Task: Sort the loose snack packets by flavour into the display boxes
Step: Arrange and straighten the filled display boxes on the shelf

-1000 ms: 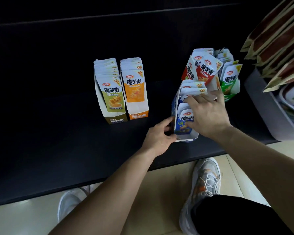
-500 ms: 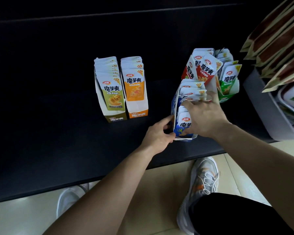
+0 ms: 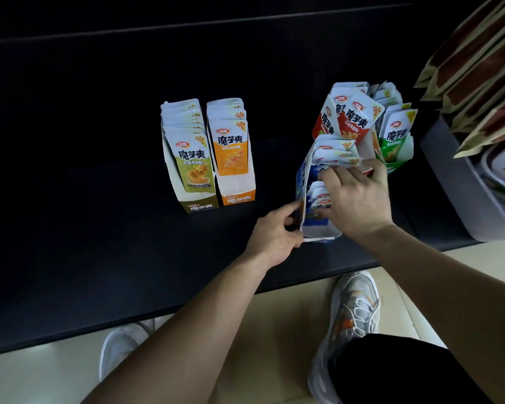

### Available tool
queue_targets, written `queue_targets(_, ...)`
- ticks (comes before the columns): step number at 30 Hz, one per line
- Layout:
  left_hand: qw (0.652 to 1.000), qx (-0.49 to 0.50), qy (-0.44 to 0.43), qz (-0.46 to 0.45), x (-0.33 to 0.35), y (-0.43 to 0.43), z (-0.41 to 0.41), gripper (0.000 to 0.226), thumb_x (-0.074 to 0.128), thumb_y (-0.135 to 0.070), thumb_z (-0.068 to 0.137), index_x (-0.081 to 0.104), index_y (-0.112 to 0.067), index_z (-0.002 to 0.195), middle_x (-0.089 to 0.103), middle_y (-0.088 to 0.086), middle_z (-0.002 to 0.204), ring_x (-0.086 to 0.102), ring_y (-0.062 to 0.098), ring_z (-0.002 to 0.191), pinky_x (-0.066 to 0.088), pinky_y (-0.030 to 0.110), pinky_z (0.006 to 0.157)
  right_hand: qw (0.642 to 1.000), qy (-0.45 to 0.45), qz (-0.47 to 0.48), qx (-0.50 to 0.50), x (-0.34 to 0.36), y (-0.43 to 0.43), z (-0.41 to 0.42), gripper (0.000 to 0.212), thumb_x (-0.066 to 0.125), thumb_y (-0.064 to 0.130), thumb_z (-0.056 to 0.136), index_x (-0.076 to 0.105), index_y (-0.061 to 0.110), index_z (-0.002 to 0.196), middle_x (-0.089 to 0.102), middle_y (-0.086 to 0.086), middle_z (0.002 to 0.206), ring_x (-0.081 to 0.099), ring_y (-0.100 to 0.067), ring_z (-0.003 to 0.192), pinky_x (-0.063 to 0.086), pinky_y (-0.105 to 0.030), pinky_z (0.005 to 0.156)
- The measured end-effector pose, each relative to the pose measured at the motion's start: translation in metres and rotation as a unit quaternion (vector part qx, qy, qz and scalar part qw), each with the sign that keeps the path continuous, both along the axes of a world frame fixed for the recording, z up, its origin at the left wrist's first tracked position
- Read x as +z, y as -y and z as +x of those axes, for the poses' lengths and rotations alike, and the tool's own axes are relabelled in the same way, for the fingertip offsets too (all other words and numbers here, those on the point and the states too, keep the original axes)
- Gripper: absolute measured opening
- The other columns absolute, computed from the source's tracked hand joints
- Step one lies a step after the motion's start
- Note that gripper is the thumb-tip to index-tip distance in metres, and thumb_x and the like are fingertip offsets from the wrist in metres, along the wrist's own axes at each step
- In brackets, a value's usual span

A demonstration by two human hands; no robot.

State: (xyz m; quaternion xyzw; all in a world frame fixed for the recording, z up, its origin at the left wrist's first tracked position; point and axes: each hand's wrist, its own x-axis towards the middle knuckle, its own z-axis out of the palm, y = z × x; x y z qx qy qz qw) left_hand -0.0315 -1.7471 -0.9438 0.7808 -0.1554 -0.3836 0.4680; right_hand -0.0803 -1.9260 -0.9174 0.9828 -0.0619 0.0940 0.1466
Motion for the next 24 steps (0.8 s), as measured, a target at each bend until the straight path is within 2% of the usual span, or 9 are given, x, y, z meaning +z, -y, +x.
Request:
queue_targets(2, 0.999, -0.026, 0.010, 0.017, -0.002, -0.003, -0.004, 0.066, 0.059, -0.004, 0.093, 0.043, -0.037, 0.149, 0.072, -0.005, 0.109, 0.072, 0.015, 0.083, 0.059, 0.024, 0.073, 1.000, 0.012, 0.015, -0.009, -0.002, 0.002, 0.001, 0.065, 0.091, 0.038, 0.058, 0.056, 0.014, 0.107, 0.066, -0.007, 0.098, 0.065, -0.031, 0.089, 0.035, -0.048, 0.094)
queue_targets(5, 0.998, -0.035, 0.043, 0.034, -0.005, -0.009, -0.009, 0.056, 0.056, -0.009, 0.095, 0.050, -0.032, 0.145, 0.072, -0.007, 0.108, 0.071, 0.012, 0.086, 0.058, 0.030, 0.086, 0.999, 0.006, 0.049, -0.001, 0.000, 0.004, 0.005, 0.069, 0.092, 0.040, 0.056, 0.056, 0.015, 0.109, 0.063, -0.008, 0.103, 0.062, -0.032, 0.096, 0.035, -0.046, 0.090)
queue_targets(8, 0.999, -0.013, 0.037, 0.025, -0.004, -0.011, -0.005, 0.040, 0.054, -0.013, 0.098, 0.060, -0.032, 0.133, 0.070, -0.011, 0.102, 0.072, 0.011, 0.080, 0.059, 0.031, 0.082, 0.997, -0.011, 0.072, 0.010, 0.006, 0.006, 0.007, 0.073, 0.087, 0.044, 0.059, 0.053, 0.016, 0.116, 0.061, -0.007, 0.109, 0.057, -0.032, 0.101, 0.037, -0.047, 0.089)
queue_targets(10, 0.999, 0.013, 0.031, 0.016, -0.003, -0.009, 0.000, 0.034, 0.055, -0.017, 0.099, 0.061, -0.031, 0.129, 0.069, -0.013, 0.101, 0.072, 0.010, 0.077, 0.059, 0.028, 0.075, 0.996, -0.005, 0.091, 0.010, 0.012, 0.005, 0.005, 0.075, 0.083, 0.043, 0.060, 0.049, 0.016, 0.122, 0.058, -0.006, 0.111, 0.055, -0.031, 0.105, 0.035, -0.046, 0.092)
queue_targets(12, 0.998, 0.055, 0.027, -0.001, -0.001, -0.004, 0.005, 0.031, 0.058, -0.019, 0.098, 0.060, -0.028, 0.127, 0.070, -0.012, 0.103, 0.072, 0.010, 0.078, 0.058, 0.027, 0.070, 0.995, 0.016, 0.095, 0.003, 0.017, 0.006, -0.001, 0.081, 0.082, 0.045, 0.058, 0.046, 0.016, 0.125, 0.056, -0.009, 0.113, 0.052, -0.033, 0.106, 0.033, -0.046, 0.095)
queue_targets(14, 0.995, 0.084, 0.041, -0.020, 0.004, 0.003, 0.008, 0.028, 0.061, -0.020, 0.096, 0.061, -0.027, 0.123, 0.071, -0.010, 0.103, 0.071, 0.010, 0.083, 0.055, 0.025, 0.072, 0.996, 0.036, 0.081, -0.006, 0.020, 0.009, -0.009, 0.085, 0.084, 0.049, 0.058, 0.047, 0.015, 0.126, 0.054, -0.012, 0.117, 0.051, -0.035, 0.106, 0.035, -0.050, 0.095)
queue_targets(19, 0.987, 0.102, 0.082, -0.091, 0.025, 0.020, 0.013, 0.027, 0.064, -0.022, 0.095, 0.062, -0.030, 0.120, 0.068, -0.011, 0.099, 0.064, 0.000, 0.087, 0.044, 0.006, 0.067, 0.996, 0.076, 0.048, -0.009, 0.015, 0.014, -0.027, 0.070, 0.089, 0.044, 0.063, 0.055, 0.010, 0.114, 0.055, -0.014, 0.105, 0.050, -0.035, 0.094, 0.039, -0.048, 0.081)
queue_targets(24, 0.983, 0.088, 0.094, -0.128, 0.036, 0.030, 0.017, 0.026, 0.059, -0.017, 0.098, 0.068, -0.026, 0.121, 0.068, -0.008, 0.102, 0.063, -0.001, 0.093, 0.042, 0.000, 0.072, 0.992, 0.110, 0.067, 0.008, 0.005, 0.010, -0.031, 0.054, 0.090, 0.033, 0.065, 0.053, 0.010, 0.097, 0.053, -0.012, 0.091, 0.051, -0.034, 0.083, 0.035, -0.042, 0.075)
